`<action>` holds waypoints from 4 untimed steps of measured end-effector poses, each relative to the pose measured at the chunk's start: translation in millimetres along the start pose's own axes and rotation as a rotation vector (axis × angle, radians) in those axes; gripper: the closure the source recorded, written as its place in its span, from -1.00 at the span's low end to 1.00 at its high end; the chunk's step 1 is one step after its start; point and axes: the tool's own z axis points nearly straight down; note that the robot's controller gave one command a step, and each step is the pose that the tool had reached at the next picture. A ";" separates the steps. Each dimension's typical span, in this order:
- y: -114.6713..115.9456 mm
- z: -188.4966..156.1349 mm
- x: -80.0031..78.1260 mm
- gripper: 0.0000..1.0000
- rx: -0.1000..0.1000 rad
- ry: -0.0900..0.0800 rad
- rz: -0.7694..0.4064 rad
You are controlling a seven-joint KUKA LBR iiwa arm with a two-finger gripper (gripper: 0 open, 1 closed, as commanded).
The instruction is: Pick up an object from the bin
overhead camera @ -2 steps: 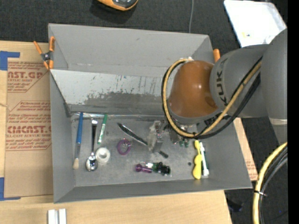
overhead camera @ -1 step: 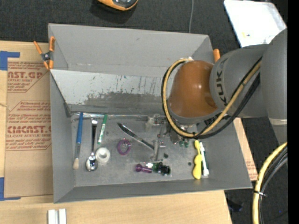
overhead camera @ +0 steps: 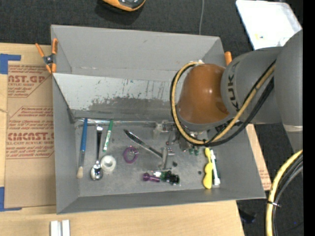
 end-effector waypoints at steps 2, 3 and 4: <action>52.7 36.2 -33.6 1.00 -0.003 -0.007 0.112; 52.6 36.3 -33.5 1.00 -0.003 -0.007 0.113; 48.0 35.1 -32.1 1.00 -0.005 -0.006 0.127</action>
Offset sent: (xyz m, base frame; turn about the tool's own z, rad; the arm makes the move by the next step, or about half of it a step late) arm 0.0318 0.0515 -0.0365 0.1147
